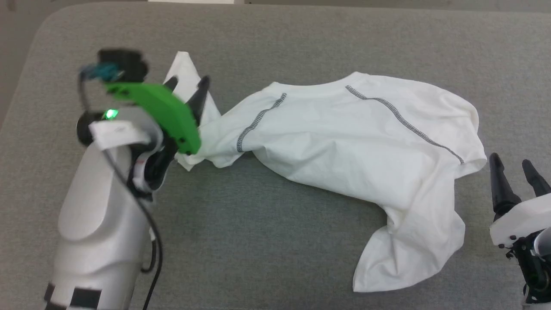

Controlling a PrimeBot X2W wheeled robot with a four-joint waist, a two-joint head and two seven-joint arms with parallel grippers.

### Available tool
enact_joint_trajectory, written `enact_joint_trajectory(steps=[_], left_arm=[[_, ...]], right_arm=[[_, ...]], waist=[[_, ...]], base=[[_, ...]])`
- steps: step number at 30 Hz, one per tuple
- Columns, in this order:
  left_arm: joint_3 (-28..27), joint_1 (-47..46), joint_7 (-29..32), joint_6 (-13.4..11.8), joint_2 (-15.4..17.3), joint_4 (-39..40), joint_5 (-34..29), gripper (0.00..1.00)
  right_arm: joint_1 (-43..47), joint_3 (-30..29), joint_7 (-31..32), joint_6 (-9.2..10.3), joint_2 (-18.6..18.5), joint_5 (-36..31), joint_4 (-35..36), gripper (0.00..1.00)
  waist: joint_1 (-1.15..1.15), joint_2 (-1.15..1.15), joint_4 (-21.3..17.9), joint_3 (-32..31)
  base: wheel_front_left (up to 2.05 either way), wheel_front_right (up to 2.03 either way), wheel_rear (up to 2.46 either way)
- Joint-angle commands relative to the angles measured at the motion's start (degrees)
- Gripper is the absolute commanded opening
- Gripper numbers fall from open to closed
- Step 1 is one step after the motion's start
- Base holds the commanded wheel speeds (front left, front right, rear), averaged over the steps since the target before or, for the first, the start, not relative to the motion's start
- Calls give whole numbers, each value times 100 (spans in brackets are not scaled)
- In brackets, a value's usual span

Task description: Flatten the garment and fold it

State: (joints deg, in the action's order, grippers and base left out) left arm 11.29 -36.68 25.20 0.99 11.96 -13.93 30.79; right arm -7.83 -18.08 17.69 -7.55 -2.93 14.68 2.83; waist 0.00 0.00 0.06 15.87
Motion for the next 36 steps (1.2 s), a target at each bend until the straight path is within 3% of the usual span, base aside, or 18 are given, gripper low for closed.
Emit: enact_joint_trajectory(steps=[1, 10, 21, 22, 23, 24, 34, 36], left_arm=[[204, -208, 133, 74, 47, 2, -189, 100], [1372, -1180, 1280, 460, 252, -910, -896, 100], [1525, -1445, 1708, 314, 365, -1895, -1051, 100], [1527, -1438, 1763, 317, 351, -1961, -1018, 43], [1523, -1435, 1785, 321, 338, -1996, -986, 7], [1515, -1425, 1809, 340, 315, -2032, -930, 0], [1235, -1408, 1444, 474, 65, -2035, -311, 0], [1080, -1491, 1414, 489, 53, -1985, -98, 0]], right_arm=[[19, 19, -11, 6, 5, 37, -5, 100], [-63, 28, -115, 6, 5, 124, -66, 100], [-72, 45, -274, 6, 5, 185, -159, 100], [-78, 42, -279, 6, 5, 179, -165, 100], [-82, 41, -281, 6, 5, 174, -169, 100], [-89, 43, -282, 6, 5, 167, -172, 100], [-480, 253, 4, 6, -3, -213, 148, 100], [-1060, 691, 434, 6, -272, -388, 363, 100]], waist=[[0, 0, -138, 149], [0, 0, -537, 563], [0, 0, -664, 791], [0, 0, -655, 797], [0, 0, -647, 802], [0, 0, -637, 807], [0, 0, -503, 694], [0, 0, -501, 696]], base=[[0, 0, 0], [0, 0, 0], [0, 0, 0], [0, 0, 0], [0, 0, 0], [0, 0, 0], [0, 0, 0], [0, 0, 0]])
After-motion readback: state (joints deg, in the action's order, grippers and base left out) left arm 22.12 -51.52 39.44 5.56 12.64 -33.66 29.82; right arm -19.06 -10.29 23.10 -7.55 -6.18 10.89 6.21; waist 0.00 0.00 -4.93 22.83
